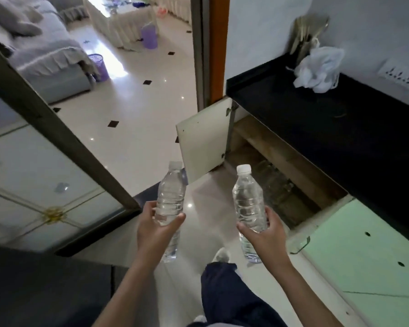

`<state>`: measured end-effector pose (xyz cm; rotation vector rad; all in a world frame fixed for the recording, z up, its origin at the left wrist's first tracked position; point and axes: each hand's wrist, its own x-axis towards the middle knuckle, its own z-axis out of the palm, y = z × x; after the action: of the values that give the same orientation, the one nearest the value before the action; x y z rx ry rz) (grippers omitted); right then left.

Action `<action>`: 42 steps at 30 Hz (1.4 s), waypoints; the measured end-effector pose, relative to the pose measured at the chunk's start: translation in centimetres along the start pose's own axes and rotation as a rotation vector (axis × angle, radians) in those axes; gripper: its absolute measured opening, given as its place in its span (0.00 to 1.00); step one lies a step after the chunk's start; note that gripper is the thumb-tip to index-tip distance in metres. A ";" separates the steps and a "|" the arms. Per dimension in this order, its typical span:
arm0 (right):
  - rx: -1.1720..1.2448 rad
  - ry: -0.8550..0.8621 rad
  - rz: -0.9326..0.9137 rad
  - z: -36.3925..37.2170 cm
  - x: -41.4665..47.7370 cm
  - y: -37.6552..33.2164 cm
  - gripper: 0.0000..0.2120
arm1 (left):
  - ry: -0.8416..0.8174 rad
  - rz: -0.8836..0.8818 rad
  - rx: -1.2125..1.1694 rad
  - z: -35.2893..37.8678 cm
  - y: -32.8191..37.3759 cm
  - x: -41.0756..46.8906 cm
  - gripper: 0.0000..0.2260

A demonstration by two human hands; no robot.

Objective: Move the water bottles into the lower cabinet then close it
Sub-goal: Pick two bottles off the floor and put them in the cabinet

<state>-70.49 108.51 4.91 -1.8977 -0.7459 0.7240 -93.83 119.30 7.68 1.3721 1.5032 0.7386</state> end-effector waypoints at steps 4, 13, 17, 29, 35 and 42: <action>0.006 0.045 0.099 2.1 6.9 1.2 0.23 | -0.085 -0.016 0.041 3.9 0.8 7.2 0.20; 0.008 0.182 0.240 2.6 21.3 -0.6 0.20 | -0.286 -0.004 0.162 12.4 8.1 21.9 0.18; 0.050 0.319 0.286 2.1 25.3 -1.0 0.20 | -0.441 0.045 0.231 16.8 10.9 26.7 0.15; 0.138 0.681 0.567 9.9 32.8 13.1 0.19 | -1.031 -0.031 0.442 34.3 1.9 39.7 0.17; 0.151 0.680 0.656 12.9 39.1 28.4 0.17 | -1.081 0.054 0.526 46.3 -10.7 46.0 0.16; 0.057 0.687 0.603 15.2 44.9 48.0 0.20 | -1.099 0.034 0.451 59.7 -25.9 51.8 0.15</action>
<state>-43.75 132.56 -52.16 -2.1391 0.2868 0.3785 -46.38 155.28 -50.43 1.7032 0.7474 -0.3808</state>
